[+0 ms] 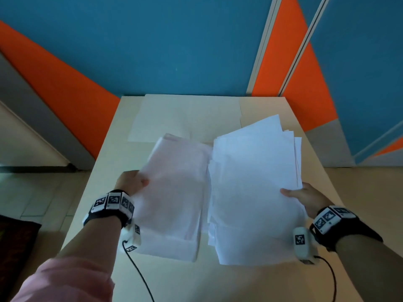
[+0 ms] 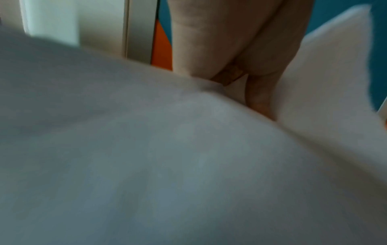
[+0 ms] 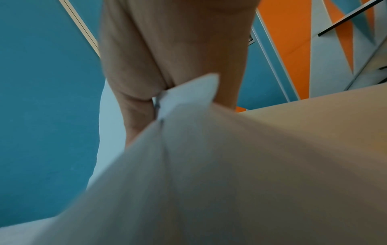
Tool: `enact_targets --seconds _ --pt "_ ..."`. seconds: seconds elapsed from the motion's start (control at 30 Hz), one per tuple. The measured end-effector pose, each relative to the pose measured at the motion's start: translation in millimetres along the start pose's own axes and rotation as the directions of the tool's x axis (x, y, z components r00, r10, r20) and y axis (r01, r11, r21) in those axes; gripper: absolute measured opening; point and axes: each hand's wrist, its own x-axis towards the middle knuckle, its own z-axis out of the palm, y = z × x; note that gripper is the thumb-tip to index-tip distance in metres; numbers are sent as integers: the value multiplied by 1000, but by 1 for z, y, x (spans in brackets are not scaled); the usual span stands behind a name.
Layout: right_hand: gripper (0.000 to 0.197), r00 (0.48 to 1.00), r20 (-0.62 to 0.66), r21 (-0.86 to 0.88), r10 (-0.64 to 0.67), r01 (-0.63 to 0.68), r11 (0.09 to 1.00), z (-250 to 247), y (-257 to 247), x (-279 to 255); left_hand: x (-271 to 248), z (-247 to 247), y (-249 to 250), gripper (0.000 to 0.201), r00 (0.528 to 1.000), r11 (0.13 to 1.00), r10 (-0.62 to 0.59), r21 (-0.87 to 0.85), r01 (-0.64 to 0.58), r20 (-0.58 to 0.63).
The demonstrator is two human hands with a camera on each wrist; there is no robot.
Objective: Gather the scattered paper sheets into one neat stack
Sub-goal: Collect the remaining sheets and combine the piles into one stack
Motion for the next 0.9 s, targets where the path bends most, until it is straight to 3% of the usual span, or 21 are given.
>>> enact_targets --seconds 0.07,0.13,0.2,0.27,0.33,0.43,0.47,0.53,0.57,0.7,0.8,0.9 --pt "25 1000 17 -1 -8 8 1000 1 -2 0 -4 -12 -4 27 999 999 37 2 -37 -35" --pt "21 1000 22 -3 -9 9 1000 -1 -2 4 -10 -24 -8 17 997 990 15 -138 -25 -75" --pt "7 999 23 -12 -28 28 1000 3 -6 0 -15 -30 -12 16 998 958 -59 -283 46 -35" --pt "12 998 39 6 -40 40 999 9 -12 -4 -18 -32 -14 30 997 883 -70 -462 82 44" --pt "23 995 80 49 -62 58 997 16 -18 -10 -26 -31 -11 29 999 776 -3 -630 28 40" --pt "4 994 93 76 -56 49 996 26 -21 -16 -39 -10 5 27 994 743 62 -670 18 95" --pt "19 994 107 64 -32 25 998 31 -22 -15 -42 1 10 29 990 724 71 -689 31 119" --pt "75 991 132 42 -2 -4 999 31 -15 -6 -46 19 16 34 978 685 95 -726 69 184" --pt "91 989 150 55 -11 3 998 29 -8 5 -47 28 18 37 970 666 110 -740 89 216" --pt "85 986 168 36 2 -8 999 49 -24 -19 -50 54 28 60 927 598 193 -788 150 323" --pt "107 976 205 0 -79 81 997 59 -30 -24 -53 63 39 86 882 574 258 -797 187 393" --pt "113 952 271 17 -144 145 989 60 -33 -23 -59 64 50 78 876 547 311 -823 153 369"
